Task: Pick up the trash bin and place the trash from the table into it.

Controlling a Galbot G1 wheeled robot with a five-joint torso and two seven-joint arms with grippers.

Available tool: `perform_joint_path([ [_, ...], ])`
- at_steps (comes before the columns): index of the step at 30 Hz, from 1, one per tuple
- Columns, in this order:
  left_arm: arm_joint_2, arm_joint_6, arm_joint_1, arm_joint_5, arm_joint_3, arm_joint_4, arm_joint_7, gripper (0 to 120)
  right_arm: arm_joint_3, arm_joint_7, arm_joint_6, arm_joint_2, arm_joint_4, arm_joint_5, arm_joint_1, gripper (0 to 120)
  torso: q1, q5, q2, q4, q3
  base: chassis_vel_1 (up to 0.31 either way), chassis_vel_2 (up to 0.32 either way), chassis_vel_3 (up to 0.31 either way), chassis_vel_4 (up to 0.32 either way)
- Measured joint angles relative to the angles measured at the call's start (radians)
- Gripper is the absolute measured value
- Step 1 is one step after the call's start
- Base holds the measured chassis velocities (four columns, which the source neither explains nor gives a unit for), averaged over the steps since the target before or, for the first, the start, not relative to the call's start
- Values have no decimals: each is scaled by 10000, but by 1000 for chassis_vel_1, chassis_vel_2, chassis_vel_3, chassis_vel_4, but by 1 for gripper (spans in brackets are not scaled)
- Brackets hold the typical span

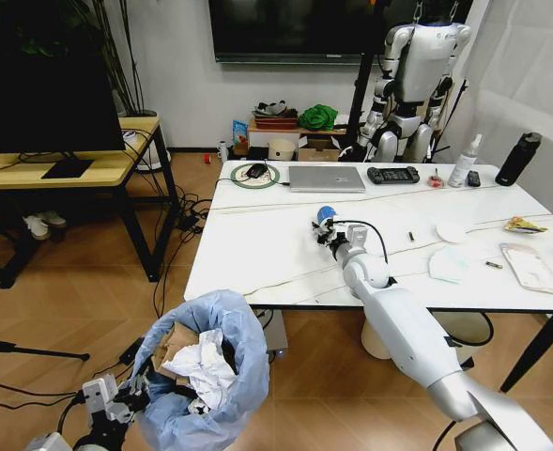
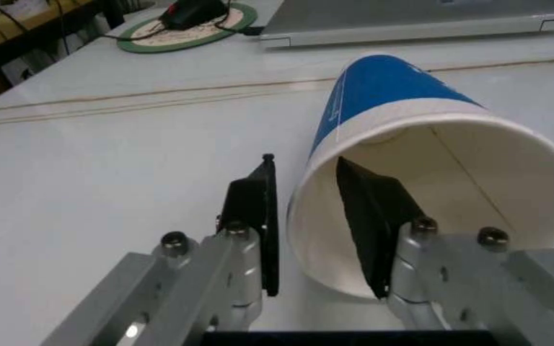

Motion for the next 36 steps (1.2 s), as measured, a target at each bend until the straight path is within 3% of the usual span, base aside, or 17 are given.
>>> perform_joint_path([
  [6,29,-6,5,-11,-1,0,4,0,55,40,0,-30,168,-32,-60,0,0,1,0,0,0,0,0,0,0],
  [11,29,-10,5,-11,4,8,7,0,55,0,153,-161,789,232,-217,0,0,0,0,0,0,0,0,0,0],
  [17,37,-19,12,-11,4,20,11,0,-187,-730,729,-633,2517,1196,-743,0,0,1,0,0,-1,0,0,0,0],
  [20,27,-23,15,-11,3,20,11,0,-506,-1514,1125,-1183,4154,2177,-1238,0,0,1,0,1,-1,0,0,0,0],
  [28,-28,-25,47,20,30,-10,12,0,-2315,-2764,1732,-2769,7798,3182,-2492,0,0,0,1,0,-2,0,0,0,0],
  [36,-81,-25,105,139,55,-10,9,0,-4102,-3000,1909,-3490,9525,3119,-2940,0,-1,0,1,2,-2,0,0,0,0],
])
